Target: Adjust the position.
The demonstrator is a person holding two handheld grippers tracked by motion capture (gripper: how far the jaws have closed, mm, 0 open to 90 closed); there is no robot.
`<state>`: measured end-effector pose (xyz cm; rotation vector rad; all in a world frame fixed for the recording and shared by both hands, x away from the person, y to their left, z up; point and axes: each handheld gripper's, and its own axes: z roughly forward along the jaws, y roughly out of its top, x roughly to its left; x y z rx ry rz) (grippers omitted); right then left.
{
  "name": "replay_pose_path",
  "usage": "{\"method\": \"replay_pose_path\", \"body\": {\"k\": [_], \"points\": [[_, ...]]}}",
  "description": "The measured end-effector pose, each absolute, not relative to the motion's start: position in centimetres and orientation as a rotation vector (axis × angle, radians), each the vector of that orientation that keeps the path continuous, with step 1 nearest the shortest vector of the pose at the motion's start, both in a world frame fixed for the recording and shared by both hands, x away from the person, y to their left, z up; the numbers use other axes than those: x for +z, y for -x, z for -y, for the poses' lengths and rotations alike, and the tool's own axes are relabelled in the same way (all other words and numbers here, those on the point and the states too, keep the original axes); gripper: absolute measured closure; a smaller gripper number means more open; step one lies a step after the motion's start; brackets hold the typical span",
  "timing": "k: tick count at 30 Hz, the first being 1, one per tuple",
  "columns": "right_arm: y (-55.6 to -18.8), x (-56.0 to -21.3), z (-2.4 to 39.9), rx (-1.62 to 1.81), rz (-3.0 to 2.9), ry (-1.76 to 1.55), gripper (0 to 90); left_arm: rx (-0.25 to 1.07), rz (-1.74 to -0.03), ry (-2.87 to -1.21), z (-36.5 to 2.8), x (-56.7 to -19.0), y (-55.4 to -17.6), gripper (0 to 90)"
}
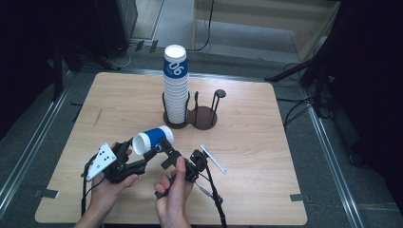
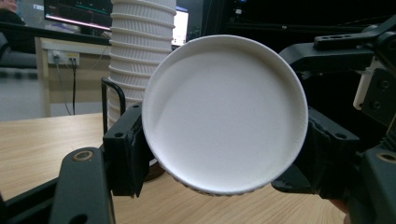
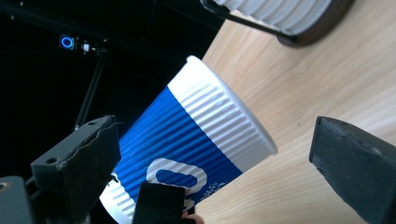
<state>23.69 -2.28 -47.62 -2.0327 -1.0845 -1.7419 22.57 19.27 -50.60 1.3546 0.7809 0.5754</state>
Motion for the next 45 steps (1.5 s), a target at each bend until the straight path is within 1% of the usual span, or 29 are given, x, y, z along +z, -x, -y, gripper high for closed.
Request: {"method": "replay_pose_path", "body": {"k": [10, 21, 45], "points": [[-24.0, -48.1, 1.9, -1.630, 0.914, 1.995, 2.1, 0.589, -0.762, -1.363, -18.8, -50.9, -22.4, 28.7], [-24.8, -48.4, 1.8, -1.583, 0.828, 1.975, 2.1, 0.600, -0.719, -1.359, -18.4, -51.0, -22.2, 28.7], [-25.9, -49.4, 1.4, -1.492, 0.685, 1.901, 2.6, 0.600, -0.693, -1.363, -18.1, -51.1, -22.0, 28.6]]}}
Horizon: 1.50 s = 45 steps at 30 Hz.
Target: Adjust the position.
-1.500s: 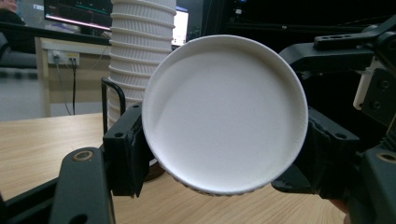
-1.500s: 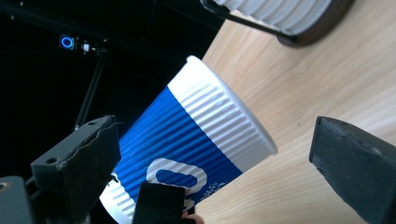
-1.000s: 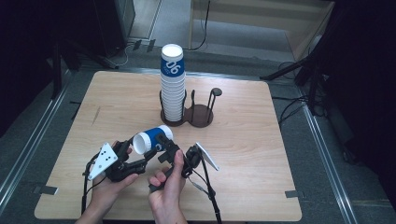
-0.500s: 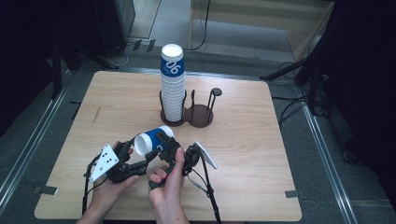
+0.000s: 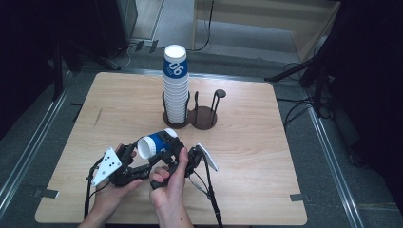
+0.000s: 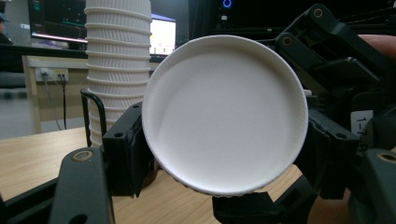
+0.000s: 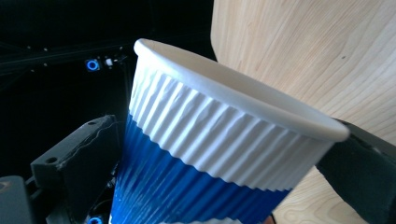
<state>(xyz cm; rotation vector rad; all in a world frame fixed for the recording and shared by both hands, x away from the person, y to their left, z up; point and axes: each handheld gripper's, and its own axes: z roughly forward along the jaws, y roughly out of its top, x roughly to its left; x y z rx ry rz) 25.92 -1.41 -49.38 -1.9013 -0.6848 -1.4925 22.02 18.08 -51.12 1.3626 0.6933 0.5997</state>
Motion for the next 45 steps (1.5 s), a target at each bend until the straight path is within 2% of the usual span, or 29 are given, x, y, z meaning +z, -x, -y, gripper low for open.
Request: {"method": "replay_pose_path", "body": {"k": [19, 30, 40, 45], "points": [[-26.3, -50.4, 0.9, -1.469, 0.557, 1.801, 16.3, 0.595, -0.700, -1.376, -18.2, -51.1, -21.9, 28.3], [-25.9, -50.2, 0.9, -1.528, 0.582, 1.806, 22.6, 0.524, -0.700, -1.364, -18.8, -51.0, -21.9, 26.7], [-25.7, -49.6, 1.2, -1.643, 0.676, 1.882, 23.8, 0.485, -0.746, -1.360, -19.7, -50.8, -22.0, 15.2], [-25.7, -49.2, 1.5, -1.719, 0.754, 1.933, 24.0, 0.474, -0.771, -1.381, -19.9, -50.7, -22.1, 13.6]]}}
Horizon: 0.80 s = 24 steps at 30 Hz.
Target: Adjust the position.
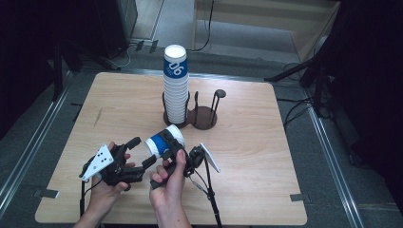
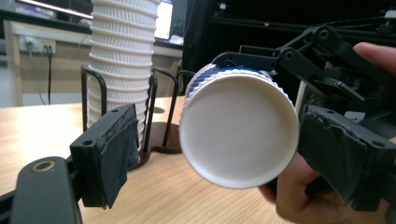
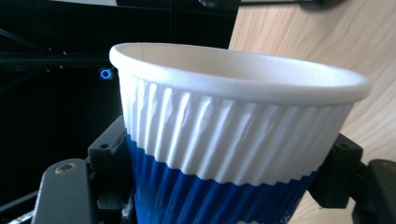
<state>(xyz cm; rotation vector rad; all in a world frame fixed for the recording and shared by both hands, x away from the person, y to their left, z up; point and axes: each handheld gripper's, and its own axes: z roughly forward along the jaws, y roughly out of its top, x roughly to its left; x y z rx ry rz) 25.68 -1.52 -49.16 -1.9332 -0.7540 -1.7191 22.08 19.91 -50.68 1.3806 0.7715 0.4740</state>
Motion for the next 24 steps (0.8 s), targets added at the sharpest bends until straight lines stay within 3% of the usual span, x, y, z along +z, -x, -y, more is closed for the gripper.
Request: {"method": "replay_pose_path", "body": {"k": [7, 10, 24], "points": [[-25.5, -48.5, 2.0, -1.866, 0.970, 2.012, 24.1, 0.416, -0.824, -1.433, -20.2, -50.6, -22.2, 8.3], [-25.3, -48.1, 2.2, -1.916, 1.045, 2.025, 24.1, 0.388, -0.836, -1.448, -20.1, -50.5, -22.2, 1.3], [-24.9, -45.6, 2.6, -2.237, 1.583, 2.036, 23.8, 0.351, -0.900, -1.500, -21.0, -50.2, -22.2, 1.3]]}}
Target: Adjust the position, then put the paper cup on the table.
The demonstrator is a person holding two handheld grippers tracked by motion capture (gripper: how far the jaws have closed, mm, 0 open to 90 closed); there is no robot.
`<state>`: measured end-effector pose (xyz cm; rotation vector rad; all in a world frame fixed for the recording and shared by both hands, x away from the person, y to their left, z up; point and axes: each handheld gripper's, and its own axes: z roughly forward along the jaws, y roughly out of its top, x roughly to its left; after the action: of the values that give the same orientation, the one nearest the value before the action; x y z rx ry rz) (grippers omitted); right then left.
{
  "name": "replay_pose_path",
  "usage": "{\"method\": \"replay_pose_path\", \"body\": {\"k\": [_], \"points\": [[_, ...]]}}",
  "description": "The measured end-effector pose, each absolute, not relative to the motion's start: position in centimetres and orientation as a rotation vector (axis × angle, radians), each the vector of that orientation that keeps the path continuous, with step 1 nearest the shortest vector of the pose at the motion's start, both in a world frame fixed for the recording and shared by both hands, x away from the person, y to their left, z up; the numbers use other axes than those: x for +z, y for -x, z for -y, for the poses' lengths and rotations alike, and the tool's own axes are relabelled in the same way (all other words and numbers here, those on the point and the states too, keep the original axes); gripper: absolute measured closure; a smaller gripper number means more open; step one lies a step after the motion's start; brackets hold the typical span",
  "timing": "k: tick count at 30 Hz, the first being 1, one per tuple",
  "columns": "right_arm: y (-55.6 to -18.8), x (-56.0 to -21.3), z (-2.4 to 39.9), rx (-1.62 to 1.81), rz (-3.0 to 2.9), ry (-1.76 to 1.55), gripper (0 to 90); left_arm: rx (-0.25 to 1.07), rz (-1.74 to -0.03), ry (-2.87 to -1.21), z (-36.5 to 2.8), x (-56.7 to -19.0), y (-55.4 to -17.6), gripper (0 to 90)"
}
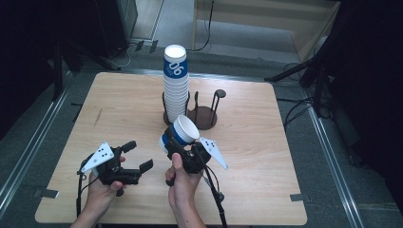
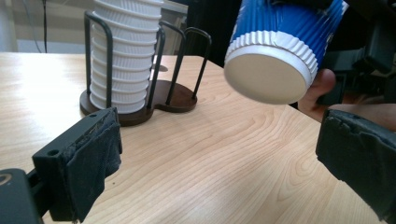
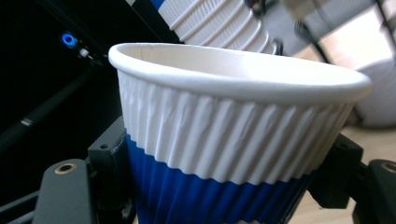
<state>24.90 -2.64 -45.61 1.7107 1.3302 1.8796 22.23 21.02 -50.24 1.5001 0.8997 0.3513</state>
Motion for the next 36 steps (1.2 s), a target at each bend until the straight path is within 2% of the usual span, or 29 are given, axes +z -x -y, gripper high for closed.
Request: {"method": "replay_pose_path", "body": {"k": [13, 14, 17, 18, 20, 25, 36], "points": [[-25.3, -45.4, 3.5, 1.630, -1.411, -1.441, 23.3, 0.365, -0.988, -1.553, -23.2, -50.2, -22.5, 2.0], [-25.3, -45.4, 3.7, 1.618, -1.414, -1.433, 23.3, 0.378, -1.013, -1.568, -23.6, -50.3, -22.6, 3.1], [-25.4, -45.3, 4.6, 1.583, -1.404, -1.396, 23.2, 0.421, -1.061, -1.586, -24.3, -50.4, -22.6, 13.7], [-25.4, -45.3, 4.8, 1.576, -1.405, -1.382, 23.2, 0.420, -1.072, -1.579, -24.6, -50.5, -22.7, 14.1], [-25.4, -45.2, 5.2, 1.544, -1.413, -1.359, 23.2, 0.406, -1.085, -1.573, -25.2, -50.5, -22.7, 13.7], [-25.5, -45.0, 6.0, 1.533, -1.436, -1.323, 23.2, 0.390, -1.107, -1.601, -26.3, -50.9, -22.8, 0.0], [-26.3, -45.6, 8.4, 1.491, -1.418, -1.299, 23.1, 0.477, -1.223, -1.625, -29.1, -52.9, -22.9, 0.0]]}}
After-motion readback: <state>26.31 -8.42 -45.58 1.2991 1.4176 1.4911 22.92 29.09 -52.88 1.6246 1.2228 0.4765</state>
